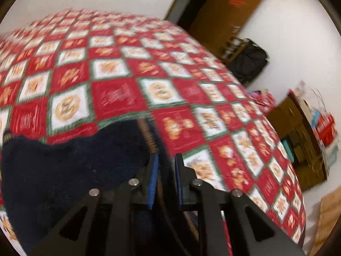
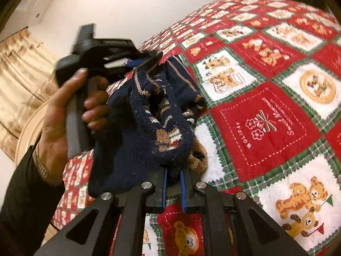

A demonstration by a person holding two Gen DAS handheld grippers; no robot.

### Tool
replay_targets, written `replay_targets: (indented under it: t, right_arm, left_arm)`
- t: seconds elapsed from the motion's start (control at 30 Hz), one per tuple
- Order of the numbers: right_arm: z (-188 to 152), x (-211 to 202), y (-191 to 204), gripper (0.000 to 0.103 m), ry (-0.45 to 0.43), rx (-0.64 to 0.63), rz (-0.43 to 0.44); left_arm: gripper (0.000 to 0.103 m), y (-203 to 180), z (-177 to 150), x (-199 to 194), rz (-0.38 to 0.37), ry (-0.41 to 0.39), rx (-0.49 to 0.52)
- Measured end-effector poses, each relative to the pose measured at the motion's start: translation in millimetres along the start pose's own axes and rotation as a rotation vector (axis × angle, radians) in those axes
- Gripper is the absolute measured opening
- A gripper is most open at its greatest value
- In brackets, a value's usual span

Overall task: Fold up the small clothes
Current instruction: 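Lay the folded section down with the right tool and open it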

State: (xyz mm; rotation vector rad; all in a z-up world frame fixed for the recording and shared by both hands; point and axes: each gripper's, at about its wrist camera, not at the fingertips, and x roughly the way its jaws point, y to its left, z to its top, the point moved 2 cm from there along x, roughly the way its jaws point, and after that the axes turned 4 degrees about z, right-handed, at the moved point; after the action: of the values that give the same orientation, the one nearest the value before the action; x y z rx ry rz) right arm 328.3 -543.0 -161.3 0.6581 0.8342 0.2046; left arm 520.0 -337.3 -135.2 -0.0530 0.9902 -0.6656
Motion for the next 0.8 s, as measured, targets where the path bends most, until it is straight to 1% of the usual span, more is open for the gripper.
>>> replay_targets:
  t: [0.03,0.07,0.1,0.13,0.17,0.2,0.23,0.27,0.3,0.33,0.37,0.4,0.43,0.5,0.57,0.6,0.63,0.67,0.7,0.73,0.8]
  right_arm:
    - [0,0,1,0.009,0.001,-0.004,0.004]
    - [0,-1,2,0.009,0.004,-0.011,0.005]
    - [1,-2,4,0.012,0.004,-0.019,0.010]
    - [1,-4,5,0.016,-0.001,-0.024,0.010]
    - [3,-8,4,0.020,-0.020,-0.029,-0.001]
    - [3,-13,5,0.039,-0.044,-0.039,-0.029]
    - [6,-22,6,0.054,-0.085,-0.062,-0.085]
    - [7,-29,7,0.055,-0.116,-0.073,-0.111]
    - [9,-35,9,0.055,-0.147,-0.080,-0.123]
    - [12,-41,13,0.055,-0.174,-0.089,-0.126]
    - [16,-43,18,0.055,-0.191,-0.108,-0.131]
    - [20,-42,24,0.055,-0.194,-0.129,-0.136]
    - [25,-38,33,0.055,-0.187,-0.160,-0.132]
    - [38,-26,51,0.055,-0.168,-0.216,-0.107]
    - [54,-1,67,0.055,-0.102,-0.261,-0.101]
    - [62,13,70,0.055,-0.068,-0.263,-0.095]
    - [73,33,68,0.053,-0.028,-0.253,-0.109]
    - [80,45,64,0.044,0.001,-0.237,-0.135]
    - [86,55,57,0.022,0.021,-0.208,-0.159]
    - [93,65,47,0.019,0.039,-0.164,-0.170]
    - [95,68,41,0.017,0.052,-0.163,-0.189]
  left_arm:
    - [0.022,-7,0,-11,0.005,-0.031,0.033]
    - [0.034,-14,-2,-26,0.008,-0.062,0.071]
    - [0.042,-16,-4,-37,0.012,-0.081,0.095]
    - [0.056,-17,-7,-47,0.025,-0.101,0.110]
    - [0.065,-15,-11,-55,0.042,-0.123,0.118]
    - [0.068,-9,-18,-66,0.061,-0.142,0.122]
    - [0.070,-1,-25,-74,0.080,-0.149,0.119]
    - [0.070,8,-33,-82,0.111,-0.156,0.112]
    - [0.071,22,-46,-92,0.145,-0.171,0.100]
    - [0.073,30,-53,-95,0.162,-0.181,0.096]
    - [0.074,41,-65,-100,0.201,-0.195,0.099]
    - [0.074,55,-79,-104,0.265,-0.200,0.093]
    - [0.074,61,-87,-105,0.290,-0.199,0.083]
    - [0.074,81,-109,-108,0.290,-0.190,0.033]
    - [0.074,90,-124,-108,0.280,-0.176,-0.018]
    - [0.074,94,-131,-106,0.263,-0.161,-0.039]
    - [0.074,95,-136,-102,0.255,-0.147,-0.046]
    - [0.074,95,-138,-99,0.261,-0.143,-0.046]
    - [0.074,95,-142,-97,0.271,-0.138,-0.046]
    - [0.074,94,-146,-95,0.273,-0.130,-0.044]
    - [0.074,92,-151,-87,0.264,-0.109,-0.041]
